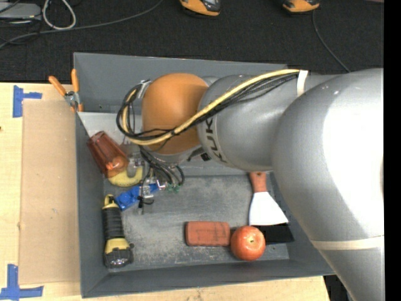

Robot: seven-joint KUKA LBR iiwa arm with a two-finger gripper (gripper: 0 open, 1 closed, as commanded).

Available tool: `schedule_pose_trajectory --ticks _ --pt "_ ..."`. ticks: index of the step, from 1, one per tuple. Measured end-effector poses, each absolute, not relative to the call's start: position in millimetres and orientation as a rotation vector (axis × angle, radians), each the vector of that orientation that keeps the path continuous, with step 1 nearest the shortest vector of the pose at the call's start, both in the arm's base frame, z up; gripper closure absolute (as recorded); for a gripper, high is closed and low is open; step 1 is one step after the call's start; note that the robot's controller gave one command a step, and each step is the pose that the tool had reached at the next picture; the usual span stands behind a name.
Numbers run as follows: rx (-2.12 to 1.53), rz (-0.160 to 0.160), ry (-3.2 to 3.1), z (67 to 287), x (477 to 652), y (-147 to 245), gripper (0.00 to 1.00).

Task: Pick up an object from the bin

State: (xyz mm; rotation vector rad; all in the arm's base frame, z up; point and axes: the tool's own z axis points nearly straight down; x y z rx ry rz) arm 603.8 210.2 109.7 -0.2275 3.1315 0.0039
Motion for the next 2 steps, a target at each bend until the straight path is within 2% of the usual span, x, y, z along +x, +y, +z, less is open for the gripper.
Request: schedule_pose_trajectory --ticks 1,2 --pt "-0.630 -0.016 3.062 75.1 606.2 192.3 0.00" --pt "-0.609 -0.022 3.062 75.4 602.4 197.5 1.00"
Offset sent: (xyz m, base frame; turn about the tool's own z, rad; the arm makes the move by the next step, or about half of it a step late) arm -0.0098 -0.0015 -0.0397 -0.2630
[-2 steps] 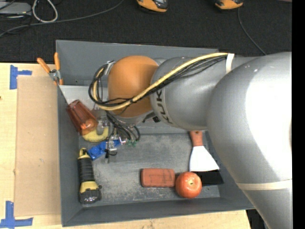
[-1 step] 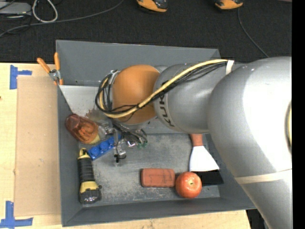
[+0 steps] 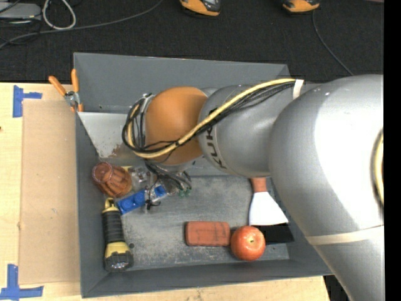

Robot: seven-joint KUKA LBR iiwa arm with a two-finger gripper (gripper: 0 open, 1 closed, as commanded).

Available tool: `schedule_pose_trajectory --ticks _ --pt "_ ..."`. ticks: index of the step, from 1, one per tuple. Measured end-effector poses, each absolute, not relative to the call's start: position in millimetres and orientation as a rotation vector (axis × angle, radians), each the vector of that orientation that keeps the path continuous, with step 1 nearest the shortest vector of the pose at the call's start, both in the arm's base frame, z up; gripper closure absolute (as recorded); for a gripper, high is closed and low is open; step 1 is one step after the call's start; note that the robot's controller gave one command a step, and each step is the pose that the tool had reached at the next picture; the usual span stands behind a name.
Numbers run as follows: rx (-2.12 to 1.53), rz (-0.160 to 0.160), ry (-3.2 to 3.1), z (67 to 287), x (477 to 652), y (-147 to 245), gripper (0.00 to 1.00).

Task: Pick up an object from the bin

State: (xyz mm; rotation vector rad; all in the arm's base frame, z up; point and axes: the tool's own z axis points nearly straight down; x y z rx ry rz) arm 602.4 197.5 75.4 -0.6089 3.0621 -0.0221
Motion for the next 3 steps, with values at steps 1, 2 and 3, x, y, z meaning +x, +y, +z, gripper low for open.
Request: schedule_pose_trajectory --ticks 1,2,3 --pt "-0.609 -0.022 3.062 76 602.4 197 1.00" --pt "-0.607 -0.017 3.065 90 601.2 198 1.00" --pt "-0.609 -0.017 3.064 103 601.9 198 1.00"
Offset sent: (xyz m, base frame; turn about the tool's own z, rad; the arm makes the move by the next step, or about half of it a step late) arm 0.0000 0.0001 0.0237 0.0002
